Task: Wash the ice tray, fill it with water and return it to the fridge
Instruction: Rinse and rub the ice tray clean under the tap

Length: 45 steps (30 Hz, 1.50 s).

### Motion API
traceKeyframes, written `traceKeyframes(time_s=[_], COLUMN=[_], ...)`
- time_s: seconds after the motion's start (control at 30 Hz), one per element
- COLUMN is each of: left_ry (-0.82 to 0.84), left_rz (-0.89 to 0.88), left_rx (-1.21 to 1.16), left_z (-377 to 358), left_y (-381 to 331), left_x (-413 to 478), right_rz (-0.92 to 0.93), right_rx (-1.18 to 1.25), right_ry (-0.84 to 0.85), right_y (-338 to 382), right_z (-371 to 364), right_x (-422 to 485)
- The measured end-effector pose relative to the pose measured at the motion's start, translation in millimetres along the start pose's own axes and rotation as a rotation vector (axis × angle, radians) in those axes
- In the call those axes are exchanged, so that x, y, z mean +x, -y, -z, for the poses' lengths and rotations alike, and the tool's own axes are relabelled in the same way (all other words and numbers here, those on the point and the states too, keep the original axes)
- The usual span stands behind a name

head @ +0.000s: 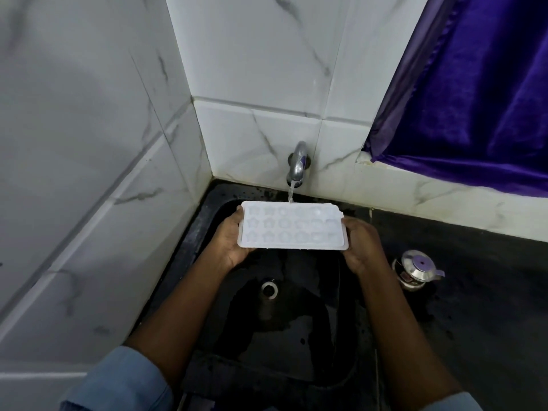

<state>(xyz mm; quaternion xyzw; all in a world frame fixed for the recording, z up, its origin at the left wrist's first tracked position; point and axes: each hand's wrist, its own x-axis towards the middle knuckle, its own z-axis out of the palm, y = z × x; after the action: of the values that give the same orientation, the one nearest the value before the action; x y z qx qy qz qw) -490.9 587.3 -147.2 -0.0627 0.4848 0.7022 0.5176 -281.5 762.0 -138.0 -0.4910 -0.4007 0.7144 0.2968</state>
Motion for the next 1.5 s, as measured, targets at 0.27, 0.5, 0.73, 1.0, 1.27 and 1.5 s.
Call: traceKeyframes(time_s=[0.27,0.5,0.73,1.0,1.27,1.5], left_ry=[-0.042,-0.114,-0.18,-0.26,-0.242,-0.223], left_rz=[-0.062,-0.186,-0.201,-0.169,-0.173,-0.182], left_rx=[-0.092,-0.099,-0.127,-0.187,-0.239,-0.232], left_z=[41,56,67,86,87,81], left_y=[-18,-29,-31,-22,-22,-19], left_x=[-18,-34,-46,-62,-75,-86], right_rz=[-0.036,-0.074,-0.024,0.095,-0.121,-0.199], right_rx=[-0.103,-0.136,-0.292,-0.544,-0.137,0.021], right_ry=[0.099,0.176,0.159,0.139,0.17,0.285], right_y=[-11,-13,5,43,39,39], right_z=[-52,-83,-102,-133,-135,-132], right_x=[0,5,25,75,83,84])
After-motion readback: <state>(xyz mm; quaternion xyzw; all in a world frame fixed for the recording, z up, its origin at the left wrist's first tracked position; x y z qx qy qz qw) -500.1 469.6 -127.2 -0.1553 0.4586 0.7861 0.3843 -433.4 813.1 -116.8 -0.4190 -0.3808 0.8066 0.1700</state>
